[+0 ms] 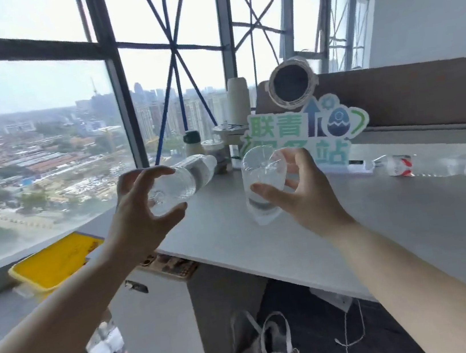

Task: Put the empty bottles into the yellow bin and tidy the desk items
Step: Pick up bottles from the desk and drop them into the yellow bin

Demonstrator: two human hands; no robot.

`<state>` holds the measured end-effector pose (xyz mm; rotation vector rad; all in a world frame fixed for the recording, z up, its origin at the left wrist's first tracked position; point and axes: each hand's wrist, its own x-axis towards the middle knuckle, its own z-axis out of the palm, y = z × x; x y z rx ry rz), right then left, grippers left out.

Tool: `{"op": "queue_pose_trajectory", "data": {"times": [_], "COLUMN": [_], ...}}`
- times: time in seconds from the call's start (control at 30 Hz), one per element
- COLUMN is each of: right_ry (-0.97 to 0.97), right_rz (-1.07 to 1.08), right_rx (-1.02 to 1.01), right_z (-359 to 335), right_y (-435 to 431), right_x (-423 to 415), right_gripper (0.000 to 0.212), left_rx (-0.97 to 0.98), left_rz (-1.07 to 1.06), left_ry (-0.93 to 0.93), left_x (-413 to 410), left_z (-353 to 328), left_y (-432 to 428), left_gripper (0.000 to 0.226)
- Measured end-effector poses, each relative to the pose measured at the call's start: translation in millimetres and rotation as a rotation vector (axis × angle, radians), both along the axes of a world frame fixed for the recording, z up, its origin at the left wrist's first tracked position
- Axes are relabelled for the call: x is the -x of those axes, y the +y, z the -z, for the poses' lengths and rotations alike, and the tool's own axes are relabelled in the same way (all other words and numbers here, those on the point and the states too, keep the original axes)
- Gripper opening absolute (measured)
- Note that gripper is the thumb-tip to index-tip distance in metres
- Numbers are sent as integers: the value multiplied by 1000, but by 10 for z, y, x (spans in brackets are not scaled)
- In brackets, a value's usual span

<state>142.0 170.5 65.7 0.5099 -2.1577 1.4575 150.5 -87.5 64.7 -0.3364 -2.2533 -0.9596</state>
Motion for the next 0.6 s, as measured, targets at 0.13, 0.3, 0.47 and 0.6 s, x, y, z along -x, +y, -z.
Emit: {"op": "queue_pose_trajectory", "data": {"times": [0.13, 0.3, 0.47, 0.6], "right_ry": [-47, -47, 15, 62], "right_rz": [-163, -334, -379, -388], "right_rx": [79, 155, 203, 207], "right_z": [24, 18, -144, -316], "right_y": [-1056, -2217, -2705, -2991], "right_x": [631, 1203, 1367, 1480], "right_gripper": [58, 67, 56, 71], "left_rx": [-58, -53, 79, 158], "left_rz": [-160, -306, -357, -407], "left_ry": [18, 33, 59, 62], "left_x": [212, 500, 535, 557], "left_z": [57, 71, -167, -298], "left_y": [-948, -1903, -2422, -2769], "left_gripper": [55, 54, 53, 53]}}
